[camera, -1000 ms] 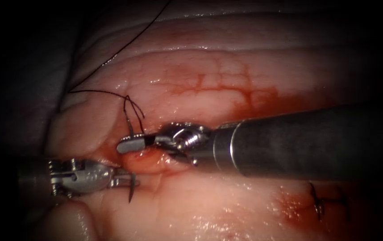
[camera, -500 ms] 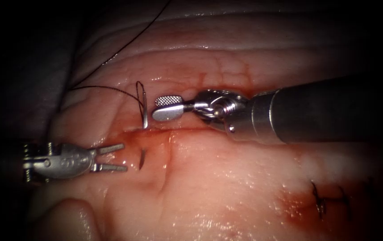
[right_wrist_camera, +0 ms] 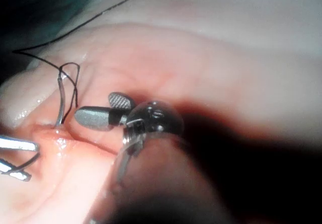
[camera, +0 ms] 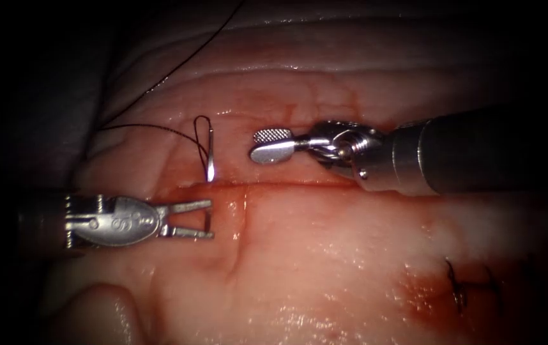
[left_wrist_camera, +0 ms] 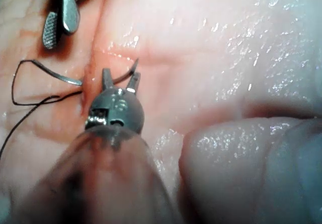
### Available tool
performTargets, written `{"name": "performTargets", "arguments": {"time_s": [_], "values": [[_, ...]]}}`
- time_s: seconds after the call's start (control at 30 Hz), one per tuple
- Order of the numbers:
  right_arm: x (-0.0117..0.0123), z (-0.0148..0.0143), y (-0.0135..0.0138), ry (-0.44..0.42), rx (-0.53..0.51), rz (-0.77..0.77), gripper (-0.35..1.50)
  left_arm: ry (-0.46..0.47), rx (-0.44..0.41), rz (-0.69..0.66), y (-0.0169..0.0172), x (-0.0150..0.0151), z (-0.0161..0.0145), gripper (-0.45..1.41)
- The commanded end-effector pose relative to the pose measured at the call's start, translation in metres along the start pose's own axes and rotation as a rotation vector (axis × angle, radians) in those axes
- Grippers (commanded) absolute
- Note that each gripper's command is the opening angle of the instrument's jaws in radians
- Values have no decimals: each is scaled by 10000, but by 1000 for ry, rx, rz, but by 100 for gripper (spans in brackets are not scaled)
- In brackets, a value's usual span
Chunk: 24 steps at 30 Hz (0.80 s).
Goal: Wound Closure
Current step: Use the left tool to pull the needle through the wound.
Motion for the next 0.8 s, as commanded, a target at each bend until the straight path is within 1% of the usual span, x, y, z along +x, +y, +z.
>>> {"name": "performTargets", "arguments": {"time_s": [0.03, 0.23, 0.27, 0.3, 0.33, 0.4, 0.57, 0.67, 0.7, 0.8], "values": [[-4, 7, 2, -4, 0, -1, 61, -7, -15, 10, 1, -6, 9, 11], [-9, 7, 0, -2, 2, -8, 59, 1, -45, 11, -4, -12, 16, 11], [-11, 6, -2, -2, 2, -9, 56, 5, -59, 11, -4, -12, 17, 7], [-13, 5, -3, -4, 3, -9, 47, 7, -65, 2, -5, -12, 17, 0], [-15, 4, -5, -4, 4, -9, 37, 7, -75, -13, -5, -12, 18, -18], [-19, 2, -10, -6, 6, -14, 20, 12, -82, -45, -7, -13, 18, -45], [-27, -3, -27, -23, 29, -64, 20, 47, -134, -153, -14, -12, 16, -45], [-32, -5, -40, -30, 44, -124, 25, 61, -161, -203, -14, -9, 13, -45], [-34, -6, -45, -33, 47, -171, 29, 65, -169, -219, -15, -8, 12, -45], [-45, -5, -58, -69, 43, -271, 20, 108, -190, -296, -18, -3, 6, -45]]}}
